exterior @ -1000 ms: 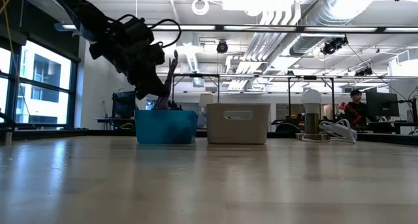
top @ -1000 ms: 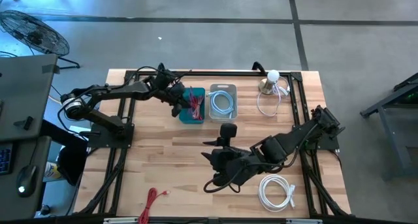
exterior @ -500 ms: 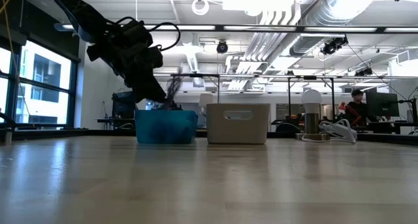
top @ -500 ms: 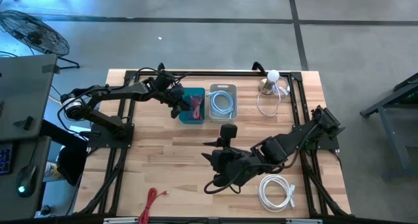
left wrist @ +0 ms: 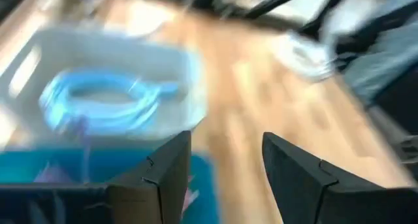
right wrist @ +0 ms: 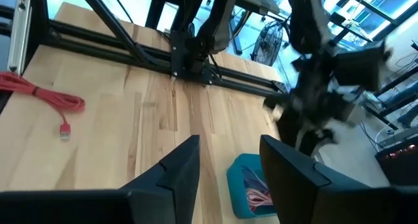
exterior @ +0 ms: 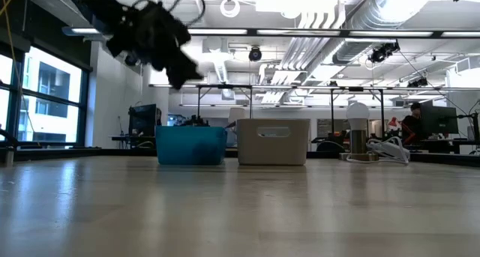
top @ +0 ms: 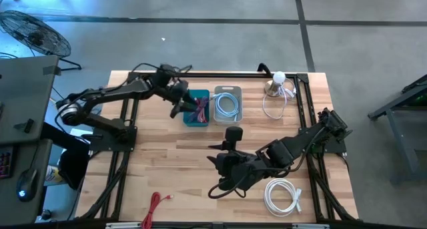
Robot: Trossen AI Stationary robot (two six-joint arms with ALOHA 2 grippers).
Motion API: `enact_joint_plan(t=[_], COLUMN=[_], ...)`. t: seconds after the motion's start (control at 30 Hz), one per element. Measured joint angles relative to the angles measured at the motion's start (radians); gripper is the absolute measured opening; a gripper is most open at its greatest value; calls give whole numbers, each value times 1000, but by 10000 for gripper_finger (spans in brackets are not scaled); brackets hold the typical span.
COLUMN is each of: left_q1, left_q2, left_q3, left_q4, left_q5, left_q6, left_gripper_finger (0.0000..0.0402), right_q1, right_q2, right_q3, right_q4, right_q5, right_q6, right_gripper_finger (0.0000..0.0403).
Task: Pick & Place USB Port
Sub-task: Put the white HDMI into the white bin
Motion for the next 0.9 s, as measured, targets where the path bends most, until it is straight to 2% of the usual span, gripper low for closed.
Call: enact_joint_plan(t=[0.1,0.17,0.4,0.5,0.6,0.8,0.83,0.9], left_q1=[0,0,0,0,0,0,0,0], left_q2=[-85,-163,-465,-590,-688,-832,-850,-883], left_q3=[62,105,216,220,220,144,122,76], left_q4=[-67,-151,-445,-546,-633,-651,-653,-650], left_q5=[78,66,-148,-256,-318,-324,-324,-326], left_q6=[21,70,258,288,328,309,308,295], left_gripper_finger=[185,185,185,185,185,186,186,186], right_q1=[0,0,17,47,86,158,169,187], right_q2=[0,0,-53,-112,-185,-319,-337,-398], right_q3=[0,0,-1,-1,-1,-1,-6,-73], right_q4=[-26,-51,-266,-378,-494,-792,-806,-771], right_q5=[8,22,58,106,174,190,183,150], right_q6=[5,20,174,271,375,688,745,754], right_gripper_finger=[149,150,149,147,145,146,145,145])
